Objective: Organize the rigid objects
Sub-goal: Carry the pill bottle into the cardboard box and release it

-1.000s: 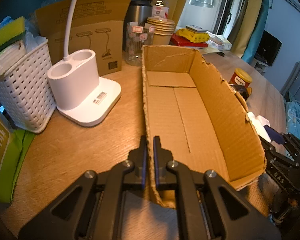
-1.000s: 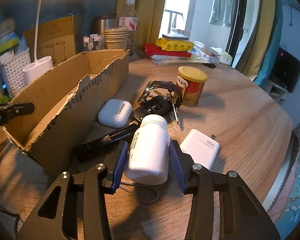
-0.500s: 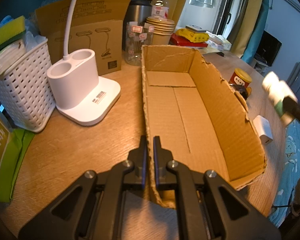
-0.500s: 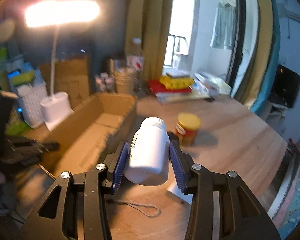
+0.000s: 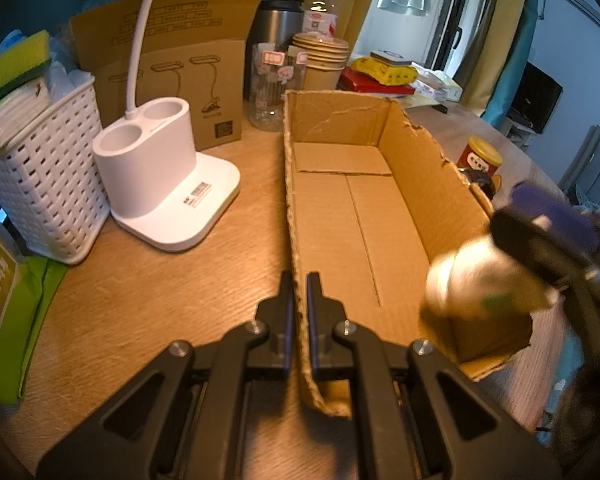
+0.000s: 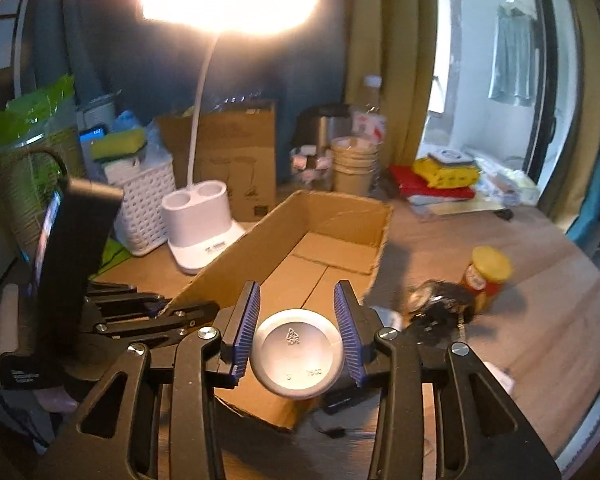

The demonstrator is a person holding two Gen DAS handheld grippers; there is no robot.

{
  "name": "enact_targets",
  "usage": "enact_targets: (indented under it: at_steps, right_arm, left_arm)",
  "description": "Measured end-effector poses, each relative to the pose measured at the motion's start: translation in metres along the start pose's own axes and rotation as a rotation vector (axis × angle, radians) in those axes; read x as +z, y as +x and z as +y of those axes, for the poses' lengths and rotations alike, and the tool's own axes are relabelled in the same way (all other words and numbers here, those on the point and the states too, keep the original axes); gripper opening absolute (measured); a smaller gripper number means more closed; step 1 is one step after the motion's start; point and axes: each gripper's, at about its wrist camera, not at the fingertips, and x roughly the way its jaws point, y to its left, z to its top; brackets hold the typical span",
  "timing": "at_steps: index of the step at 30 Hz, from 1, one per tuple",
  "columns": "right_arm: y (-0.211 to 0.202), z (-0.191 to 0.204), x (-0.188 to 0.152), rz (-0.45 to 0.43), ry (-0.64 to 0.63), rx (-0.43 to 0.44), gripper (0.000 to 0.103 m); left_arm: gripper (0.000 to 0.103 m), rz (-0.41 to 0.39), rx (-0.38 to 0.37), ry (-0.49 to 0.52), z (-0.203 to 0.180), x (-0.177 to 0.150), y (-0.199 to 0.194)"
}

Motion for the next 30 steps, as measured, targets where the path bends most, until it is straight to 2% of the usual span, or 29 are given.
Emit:
enact_targets:
  at_steps: [1,2,3,14,21,23,24,26,28,30]
  right_arm:
    - [0.003,0.001,-0.002,0.008,0.001,0.002,0.038]
    - [0.006,0.001,-0.004,0.015,0.005,0.004,0.025]
    - [0.007,0.0,-0.004,0.012,0.018,0.007,0.022]
    - [0.016,0.002,-0.007,0.025,0.018,0.017,0.022]
    - [0.046,-0.009,0.0,0.087,0.056,0.061,0.022]
    - [0.049,-0.013,0.002,0.092,0.075,0.074,0.028]
    - [0.046,-0.016,0.003,0.081,0.091,0.08,0.036]
    - [0.036,-0.021,0.005,0.046,0.12,0.106,0.059]
    - [0.024,-0.027,0.008,0.01,0.139,0.123,0.065]
    - [0.011,-0.032,0.01,-0.025,0.144,0.101,0.066]
  left_arm:
    - [0.005,0.0,-0.001,-0.001,0.0,0.0,0.0]
    - [0.005,0.0,0.0,0.0,0.0,0.0,0.0]
    - [0.005,-0.002,-0.001,0.001,0.0,0.0,0.0]
    - [0.006,-0.003,-0.005,0.003,0.0,0.0,0.0]
    - [0.006,0.003,-0.007,0.001,0.0,0.001,0.0]
    - [0.006,0.004,-0.009,0.001,0.0,0.002,0.001]
    - [0.006,0.005,-0.011,-0.001,0.001,0.002,0.001]
    - [0.006,0.005,-0.011,-0.001,0.001,0.002,0.001]
    - [0.006,0.005,-0.012,-0.002,0.002,0.002,0.001]
    - [0.006,0.005,-0.012,-0.001,0.001,0.002,0.001]
